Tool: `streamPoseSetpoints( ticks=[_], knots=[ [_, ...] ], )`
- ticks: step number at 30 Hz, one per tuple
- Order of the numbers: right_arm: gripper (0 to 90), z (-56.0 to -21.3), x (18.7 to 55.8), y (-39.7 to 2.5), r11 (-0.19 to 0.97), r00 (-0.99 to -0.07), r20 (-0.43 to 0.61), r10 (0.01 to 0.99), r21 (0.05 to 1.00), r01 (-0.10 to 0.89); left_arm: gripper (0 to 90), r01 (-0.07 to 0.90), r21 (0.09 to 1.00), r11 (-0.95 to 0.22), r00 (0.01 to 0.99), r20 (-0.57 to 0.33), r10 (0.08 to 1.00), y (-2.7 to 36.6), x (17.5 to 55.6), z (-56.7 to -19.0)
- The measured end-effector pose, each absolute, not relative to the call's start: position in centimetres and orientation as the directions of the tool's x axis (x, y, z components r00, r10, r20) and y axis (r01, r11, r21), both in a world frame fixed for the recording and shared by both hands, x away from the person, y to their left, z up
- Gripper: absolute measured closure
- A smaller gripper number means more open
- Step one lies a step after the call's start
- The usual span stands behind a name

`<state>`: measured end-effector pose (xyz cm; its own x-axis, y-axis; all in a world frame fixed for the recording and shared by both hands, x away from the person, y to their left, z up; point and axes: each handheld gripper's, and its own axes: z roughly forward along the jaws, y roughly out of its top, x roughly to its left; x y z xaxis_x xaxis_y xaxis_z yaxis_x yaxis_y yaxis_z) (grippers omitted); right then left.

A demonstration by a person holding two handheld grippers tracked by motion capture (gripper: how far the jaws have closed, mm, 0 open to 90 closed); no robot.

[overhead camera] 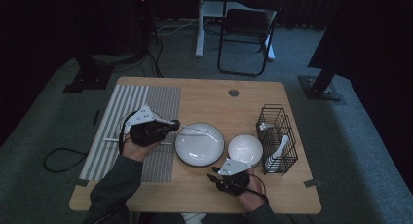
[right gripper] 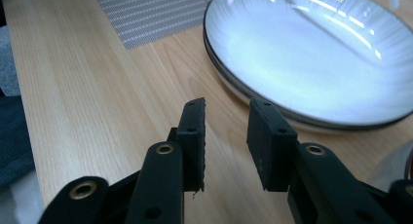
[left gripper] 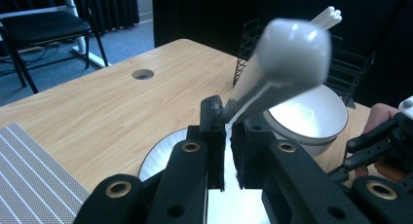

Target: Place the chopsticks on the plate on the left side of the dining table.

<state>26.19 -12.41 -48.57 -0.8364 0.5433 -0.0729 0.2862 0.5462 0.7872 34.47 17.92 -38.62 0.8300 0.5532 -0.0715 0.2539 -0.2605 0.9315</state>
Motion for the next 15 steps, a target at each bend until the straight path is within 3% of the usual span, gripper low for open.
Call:
streamPoseSetpoints(
  ticks=[15],
  knots=[
    [82.7,-46.2,28.1,-10.6,0.525,-0.833,-0.104,0.544,0.816,0.241,84.8,0.260,0.928,-0.267,0.826,-0.071,0.559,18.8,33.5,-38.9]
  ],
)
